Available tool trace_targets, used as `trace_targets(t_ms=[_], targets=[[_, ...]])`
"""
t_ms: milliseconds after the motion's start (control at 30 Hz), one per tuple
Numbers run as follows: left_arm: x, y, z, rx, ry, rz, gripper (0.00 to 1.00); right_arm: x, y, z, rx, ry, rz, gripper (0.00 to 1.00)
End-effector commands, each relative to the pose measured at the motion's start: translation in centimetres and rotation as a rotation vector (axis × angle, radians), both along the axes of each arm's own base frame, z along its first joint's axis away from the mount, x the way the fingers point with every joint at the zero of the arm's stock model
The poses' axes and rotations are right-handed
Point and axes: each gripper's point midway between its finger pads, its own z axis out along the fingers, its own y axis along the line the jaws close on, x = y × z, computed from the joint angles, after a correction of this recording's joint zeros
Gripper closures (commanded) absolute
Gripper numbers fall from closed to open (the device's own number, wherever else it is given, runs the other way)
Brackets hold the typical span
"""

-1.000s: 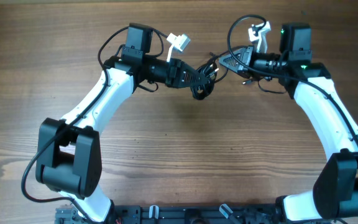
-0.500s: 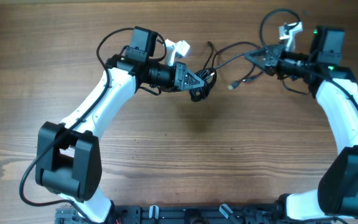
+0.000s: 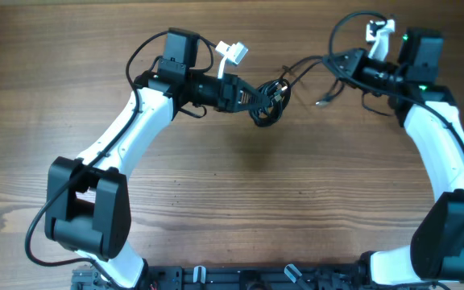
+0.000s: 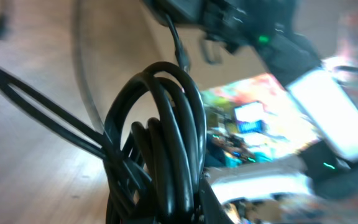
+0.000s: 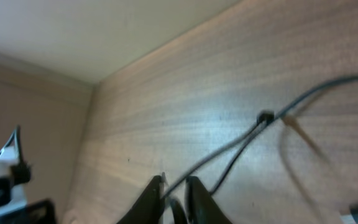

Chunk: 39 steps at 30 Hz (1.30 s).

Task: Untangle cables

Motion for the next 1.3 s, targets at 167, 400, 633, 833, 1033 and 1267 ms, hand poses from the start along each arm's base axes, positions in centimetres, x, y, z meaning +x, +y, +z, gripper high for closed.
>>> trace_targets(t_ms=[167, 400, 633, 833, 1033, 1267], targets=[[-1.8, 0.5, 2.1, -0.13, 0.038, -0.107, 0.96, 1.2, 0.9, 1.0, -0.105, -0.057, -0.073, 0.22], [2.2, 1.0, -4.6, 0.242, 0.029, 0.179, 0.96, -0.1, -2.4, -3.0, -0.211, 0.15, -0.248, 0.05], [2.8, 1.5, -10.3, 0.52, 0.112, 0.319, 0.96, -1.7, -3.9, -5.2, -0.292, 0.256, -0.302, 0.01], [2.3, 1.1, -14.2, 0.568, 0.234, 0.3, 0.96, -1.8, -3.8, -5.2, -0.287, 0.259, -0.296, 0.0], [3.3, 2.5, -14.9, 0.577, 0.244, 0.332, 0.4, -1.8, -3.1, -5.0, -0.265, 0.252, -0.262, 0.0], [5.8, 7.5, -13.6, 0.562, 0.28, 0.455, 0.18, -2.0, -1.5, -4.4, -0.238, 0.215, -0.168, 0.0]])
